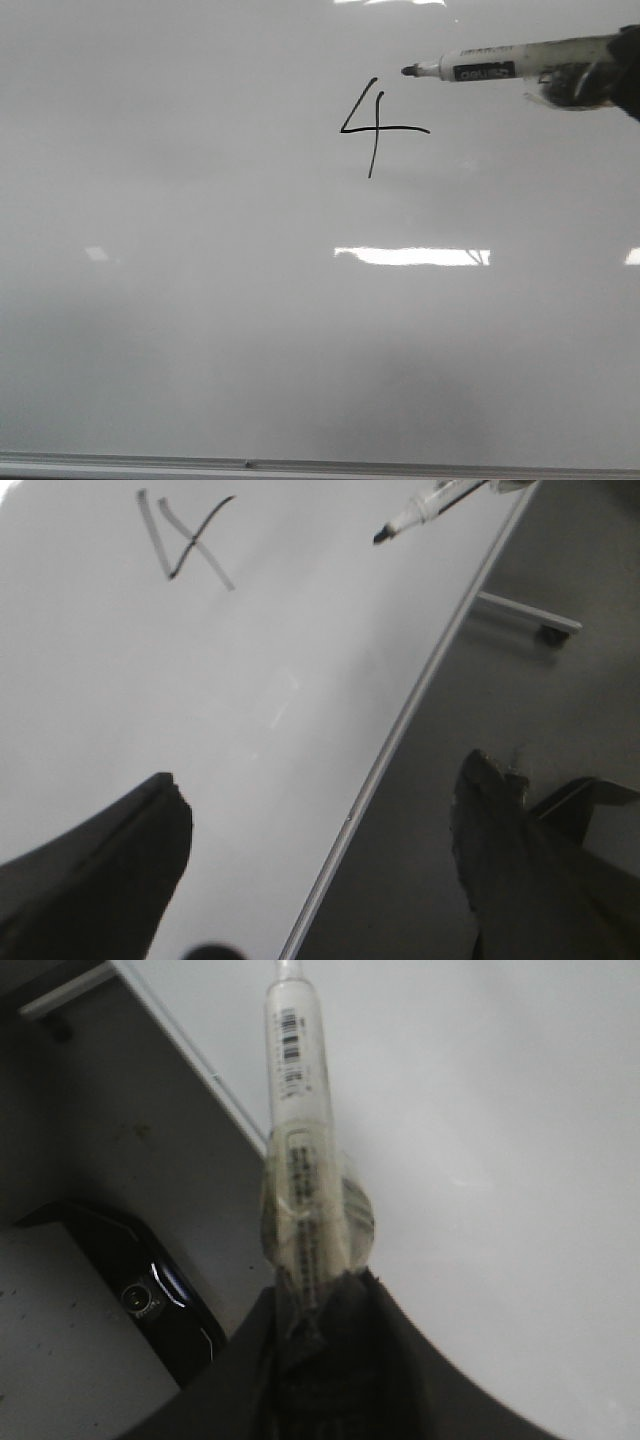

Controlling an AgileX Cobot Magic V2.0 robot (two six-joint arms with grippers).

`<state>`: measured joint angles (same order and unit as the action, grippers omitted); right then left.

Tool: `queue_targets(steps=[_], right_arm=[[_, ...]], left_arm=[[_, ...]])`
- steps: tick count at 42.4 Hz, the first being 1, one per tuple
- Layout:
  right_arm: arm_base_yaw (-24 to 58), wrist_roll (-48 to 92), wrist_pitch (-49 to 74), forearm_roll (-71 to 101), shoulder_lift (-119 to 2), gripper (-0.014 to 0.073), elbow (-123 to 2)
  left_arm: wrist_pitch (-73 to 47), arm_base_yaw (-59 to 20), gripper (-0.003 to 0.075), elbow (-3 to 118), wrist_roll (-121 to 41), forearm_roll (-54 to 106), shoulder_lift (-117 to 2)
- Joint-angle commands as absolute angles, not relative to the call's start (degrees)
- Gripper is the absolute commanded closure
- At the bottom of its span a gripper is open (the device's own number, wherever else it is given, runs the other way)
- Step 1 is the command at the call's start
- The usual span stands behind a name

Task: Write number 4 on whiteboard

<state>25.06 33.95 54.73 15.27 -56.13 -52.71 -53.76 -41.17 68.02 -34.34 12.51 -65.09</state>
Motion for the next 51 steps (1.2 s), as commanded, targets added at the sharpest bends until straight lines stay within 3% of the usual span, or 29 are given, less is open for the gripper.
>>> queue_targets(steps=[1,7,17,35,51], right_arm=[[25.19,44.27,56.33,23.79,-52.51,0.0645,-54.59],[25.19,52.46,58.34,30.68,-50.62,0.0645,-54.59],[25.19,52.72,58.44,30.92,-50.68,0.0645,-54.59],[25.19,53.08,58.64,30.77,-50.72,0.0645,-53.73],[25.19,53.08,59.72,30.73,-50.78,0.0634,-53.73]], left_arm=[[-51.21,-46.13,0.0145,71.16,-37.58,14.08,-67.46],[-50.44,-52.19,0.0145,72.98,-39.78,14.08,-72.79],[-47.57,-58.25,0.0163,75.91,-40.86,14.21,-79.1],[-46.14,-58.59,0.0386,75.95,-42.31,18.44,-79.09],[-46.14,-58.59,0.0643,75.95,-42.41,18.67,-78.96]])
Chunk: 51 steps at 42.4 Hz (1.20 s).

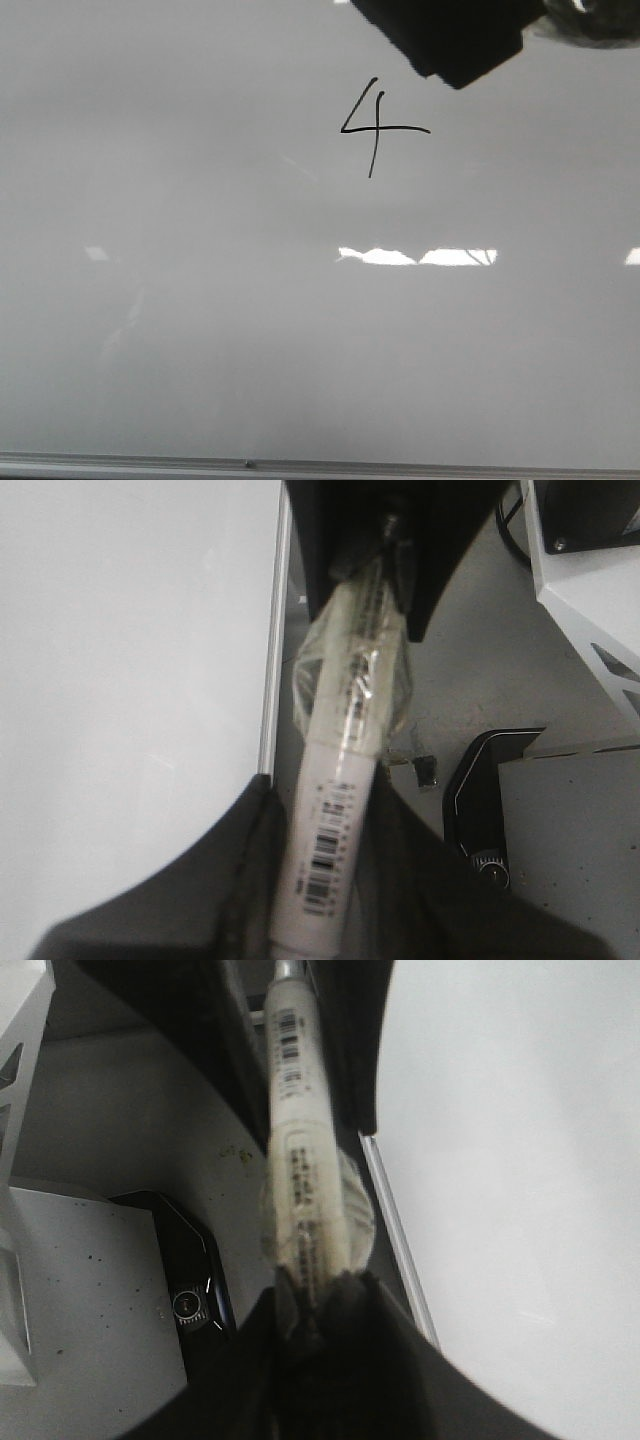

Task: Write number 4 on whiteboard

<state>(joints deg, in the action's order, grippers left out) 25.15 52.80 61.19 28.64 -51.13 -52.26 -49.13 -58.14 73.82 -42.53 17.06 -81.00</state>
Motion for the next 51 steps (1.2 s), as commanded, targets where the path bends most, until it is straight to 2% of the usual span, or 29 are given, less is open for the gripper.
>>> queue_targets(steps=[1,5,9,12,14,27,35,40,51], right_arm=[[25.19,53.08,59.72,30.73,-50.78,0.0614,-53.73],[25.19,53.08,59.77,30.73,-50.78,0.0438,-53.73],[25.09,53.08,59.41,30.73,-50.78,0.0227,-53.73],[25.09,52.98,58.98,30.71,-50.78,0.0116,-53.73],[24.9,51.98,58.14,30.02,-50.65,0.0075,-53.73],[18.14,42.89,53.97,24.97,-50.66,0.0067,-53.73],[17.3,42.89,53.78,24.97,-50.66,0.0067,-53.73],[17.31,42.89,53.71,24.97,-50.66,0.0067,-53.73],[17.31,42.89,53.54,24.97,-50.66,0.0067,-53.73]], left_arm=[[-46.14,-58.59,0.0664,75.95,-42.41,18.67,-78.96],[-46.35,-58.59,0.0724,75.95,-42.41,18.67,-78.96],[-46.82,-58.59,0.074,75.95,-42.41,18.57,-78.96],[-47.91,-58.48,0.0741,75.95,-42.19,17.6,-78.96],[-48.48,-58.48,0.0741,75.95,-40.91,16.09,-78.96],[-48.6,-52.52,0.0741,75.95,-13.3,-6.24,-78.7],[-52.49,-42.89,0.0741,75.95,0.0,-13.63,-78.7],[-54.03,-35.41,0.0741,75.19,1.33,-14.28,-78.3],[-44.15,-19.72,0.0741,65.96,3.59,-13.8,-72.86]])
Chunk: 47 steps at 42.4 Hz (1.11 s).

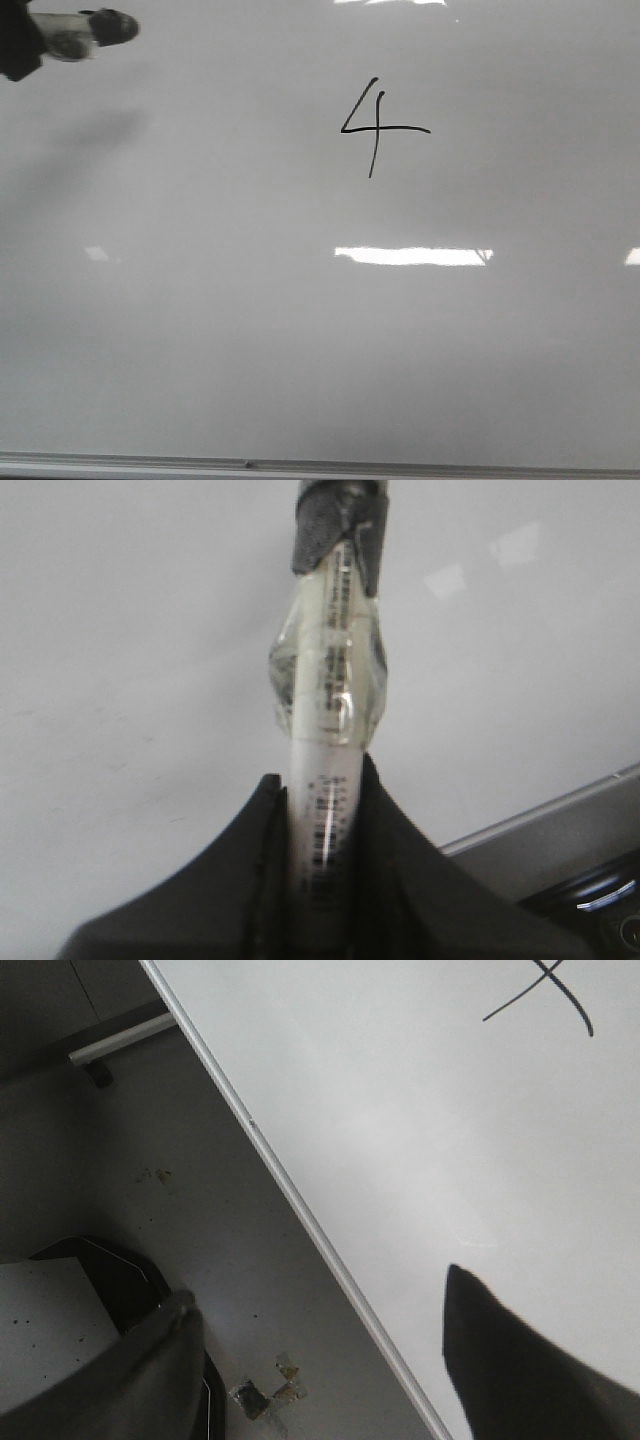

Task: Write number 4 on whiteboard

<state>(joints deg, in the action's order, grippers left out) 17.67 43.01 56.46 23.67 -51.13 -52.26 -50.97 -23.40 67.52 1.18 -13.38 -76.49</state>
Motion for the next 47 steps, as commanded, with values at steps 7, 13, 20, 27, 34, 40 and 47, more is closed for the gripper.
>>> queue_targets(steps=[7,13,20,27,34,40,47], right_arm=[[17.31,42.89,53.01,24.97,-50.66,0.0067,-53.73],[17.31,42.89,53.01,25.02,-50.66,0.0067,-53.73],[17.31,42.89,53.01,25.02,-50.66,0.0067,-53.73],[17.31,42.89,53.06,25.08,-50.66,0.0067,-53.73],[17.31,42.89,53.06,25.08,-50.66,0.0067,-53.73],[17.31,42.89,53.19,25.07,-50.66,0.0067,-53.73],[17.31,42.89,53.32,25.07,-50.66,0.0067,-53.73]], left_arm=[[-29.52,-11.16,0.0741,57.47,11.89,-13.28,-70.02],[-10.13,-6.73,0.0741,48.22,17.15,-13.11,-69.86],[11.19,-4.7,0.0741,39.21,17.85,-9.94,-71.75],[20.33,-3.62,0.0741,36.99,17.85,-8.85,-76.45],[26.44,-3.62,0.074,37.08,17.85,-8.85,-81.09],[28.38,-3.62,0.074,38.52,17.85,-8.85,-84.58],[27.44,-3.62,0.0716,40.08,17.62,-10.44,-86.91]])
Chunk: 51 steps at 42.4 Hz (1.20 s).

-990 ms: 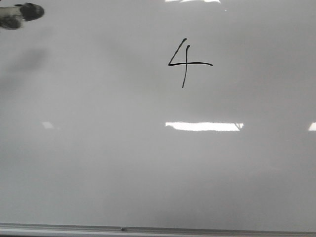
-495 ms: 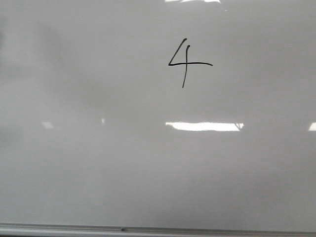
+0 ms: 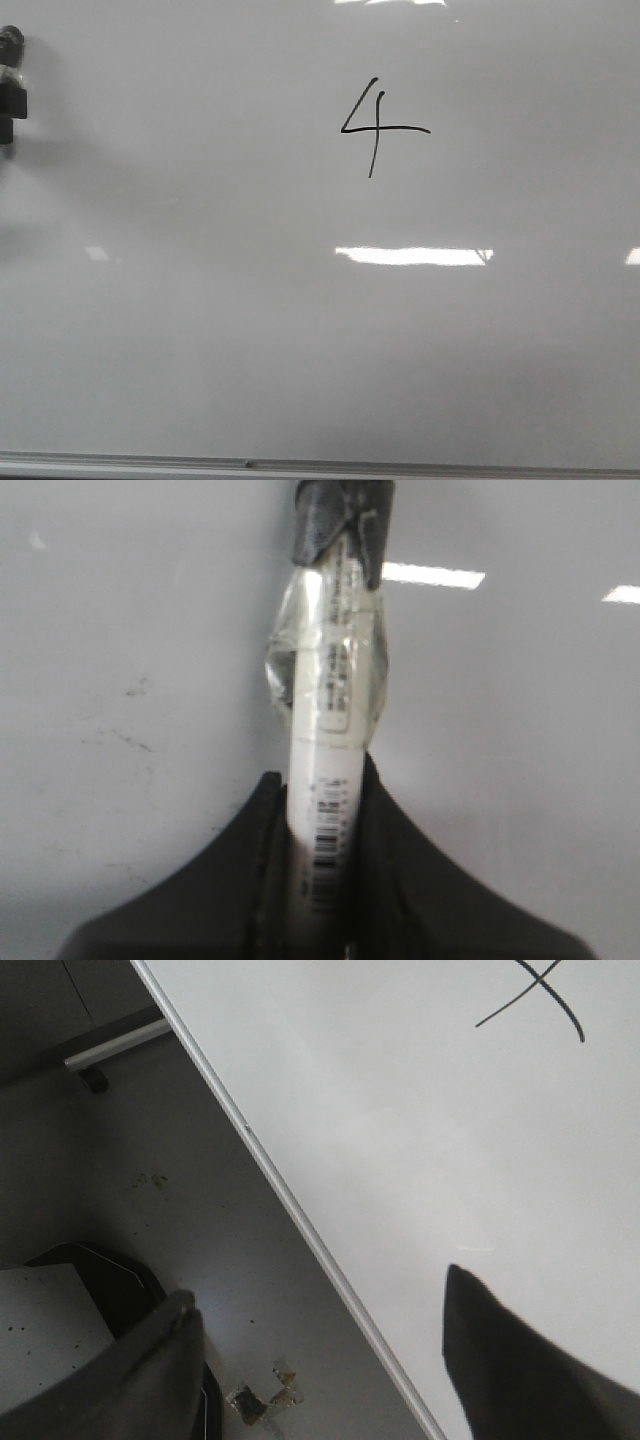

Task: Write number 4 on whiteboard

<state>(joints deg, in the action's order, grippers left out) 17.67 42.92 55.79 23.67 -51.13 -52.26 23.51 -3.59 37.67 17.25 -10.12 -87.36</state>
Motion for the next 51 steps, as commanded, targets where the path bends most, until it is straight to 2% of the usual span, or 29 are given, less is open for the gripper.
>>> queue_targets(steps=[1,9,13,23,36,42,51], right_arm=[[17.31,42.89,53.32,25.07,-50.66,0.0067,-53.73],[17.31,42.89,53.08,25.37,-50.66,0.0067,-53.73],[17.31,42.89,53.03,25.53,-50.66,0.0067,-53.73],[17.1,37.01,53.12,24.3,-50.2,0.0067,-54.17],[13.51,12.4,60.45,9.28,-48.65,0.0067,-59.13],[13.47,6.05,64.45,4.15,-46.62,0.0067,-59.61],[13.47,5.17,67.12,3.64,-40.79,0.0067,-59.61]], left_arm=[[26.85,-3.62,0.07,40.35,17.62,-10.9,-86.93],[24.51,-3.62,0.0484,40.88,17.62,-12.72,-87.01],[23.13,-3.62,0.0417,40.91,17.62,-12.84,-86.53],[15.69,-3.62,0.0416,40.91,17.62,-15.05,-80.68],[-2.12,-5.01,0.0416,41.14,17.52,-16.91,-64.98],[-13.25,-9.02,0.0416,43.77,16.9,-17.94,-57.92],[-35.73,-18.94,0.0416,52.13,15.65,-17.58,-51.57]])
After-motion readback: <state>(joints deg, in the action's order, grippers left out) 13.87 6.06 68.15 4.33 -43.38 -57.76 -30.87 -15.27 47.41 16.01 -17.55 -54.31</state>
